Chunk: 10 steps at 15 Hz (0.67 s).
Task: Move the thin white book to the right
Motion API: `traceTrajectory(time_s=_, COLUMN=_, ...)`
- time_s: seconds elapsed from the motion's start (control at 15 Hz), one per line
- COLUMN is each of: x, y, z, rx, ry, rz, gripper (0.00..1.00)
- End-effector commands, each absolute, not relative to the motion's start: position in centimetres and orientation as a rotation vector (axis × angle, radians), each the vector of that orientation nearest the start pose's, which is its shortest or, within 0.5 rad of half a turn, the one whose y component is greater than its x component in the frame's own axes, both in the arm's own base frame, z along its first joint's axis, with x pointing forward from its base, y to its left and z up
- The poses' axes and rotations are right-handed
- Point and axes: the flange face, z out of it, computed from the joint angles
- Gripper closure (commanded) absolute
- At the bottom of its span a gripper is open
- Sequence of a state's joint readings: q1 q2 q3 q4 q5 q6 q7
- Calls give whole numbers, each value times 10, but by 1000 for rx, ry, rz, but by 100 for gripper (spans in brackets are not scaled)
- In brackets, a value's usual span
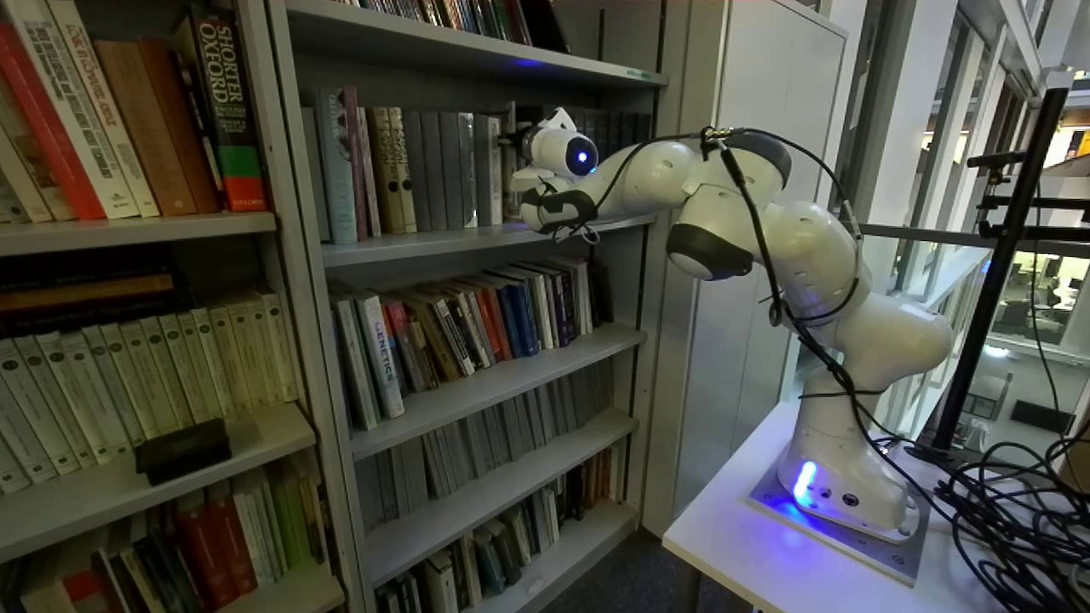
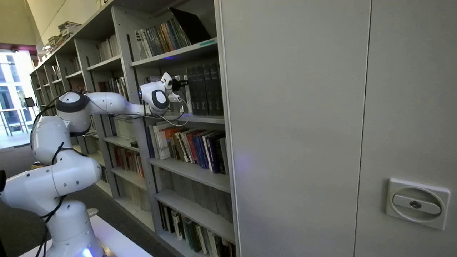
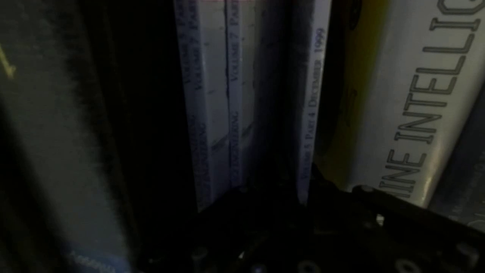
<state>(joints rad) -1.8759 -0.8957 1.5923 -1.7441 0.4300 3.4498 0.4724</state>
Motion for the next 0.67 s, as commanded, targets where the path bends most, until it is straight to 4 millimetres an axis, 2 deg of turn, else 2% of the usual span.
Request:
traceTrajectory(time_s=0.0, x=639, y=116, z=639, rx=-2140, ry=338, rz=-2567, gripper=98)
traceTrajectory(time_s=0.6, x=638, y=113, z=639, rx=-2130, ry=360, rz=-2568, gripper=98)
